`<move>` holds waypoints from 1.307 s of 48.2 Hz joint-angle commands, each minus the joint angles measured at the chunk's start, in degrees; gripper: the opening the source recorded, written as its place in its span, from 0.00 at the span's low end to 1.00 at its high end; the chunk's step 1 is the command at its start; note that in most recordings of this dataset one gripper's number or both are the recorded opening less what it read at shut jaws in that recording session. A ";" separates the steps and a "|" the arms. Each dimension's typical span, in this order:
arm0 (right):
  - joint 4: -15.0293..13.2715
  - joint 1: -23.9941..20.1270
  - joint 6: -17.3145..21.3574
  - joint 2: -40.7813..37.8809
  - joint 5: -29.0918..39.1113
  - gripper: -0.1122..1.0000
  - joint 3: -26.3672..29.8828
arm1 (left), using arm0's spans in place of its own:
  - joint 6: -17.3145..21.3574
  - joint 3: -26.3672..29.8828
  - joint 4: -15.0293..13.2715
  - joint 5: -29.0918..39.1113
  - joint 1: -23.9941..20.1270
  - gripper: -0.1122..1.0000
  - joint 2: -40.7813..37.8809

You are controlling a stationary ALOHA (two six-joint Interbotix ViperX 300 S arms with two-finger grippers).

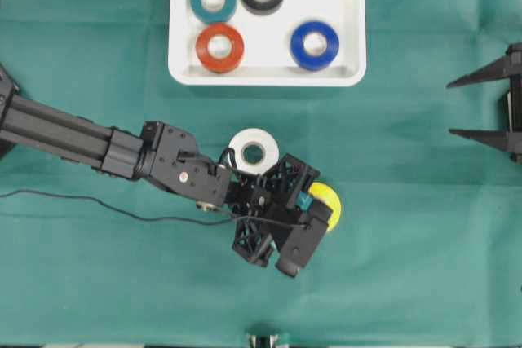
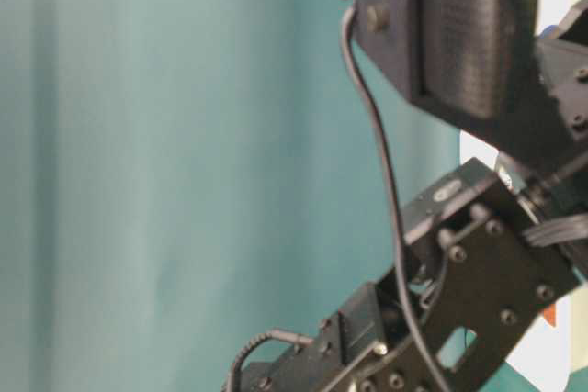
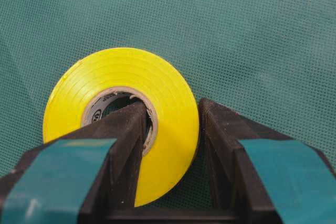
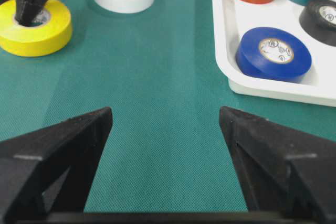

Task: Put the tape into the white case with the left arm.
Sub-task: 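Reach the left gripper past the white roll to the yellow roll, then lower the left gripper into the yellow roll's hole and close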

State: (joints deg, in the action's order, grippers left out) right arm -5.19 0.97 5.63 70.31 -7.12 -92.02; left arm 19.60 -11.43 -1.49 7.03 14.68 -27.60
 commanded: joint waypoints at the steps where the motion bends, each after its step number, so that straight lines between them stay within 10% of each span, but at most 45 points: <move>1: 0.00 0.00 0.09 -0.35 -0.62 0.88 0.62 | 0.18 0.79 0.00 -0.09 -0.35 0.36 0.88; 43: 0.00 0.00 0.09 -0.35 -0.62 0.88 0.62 | 0.53 -0.44 0.18 5.89 -1.32 0.36 10.11; 63: 0.00 0.09 0.09 -0.35 -0.62 0.88 0.62 | 1.05 -1.76 0.35 5.98 -8.44 0.36 12.66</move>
State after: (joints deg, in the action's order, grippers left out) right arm -5.19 0.97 5.63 70.31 -7.12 -92.02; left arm 20.57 -13.89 -1.32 13.45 7.38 -18.11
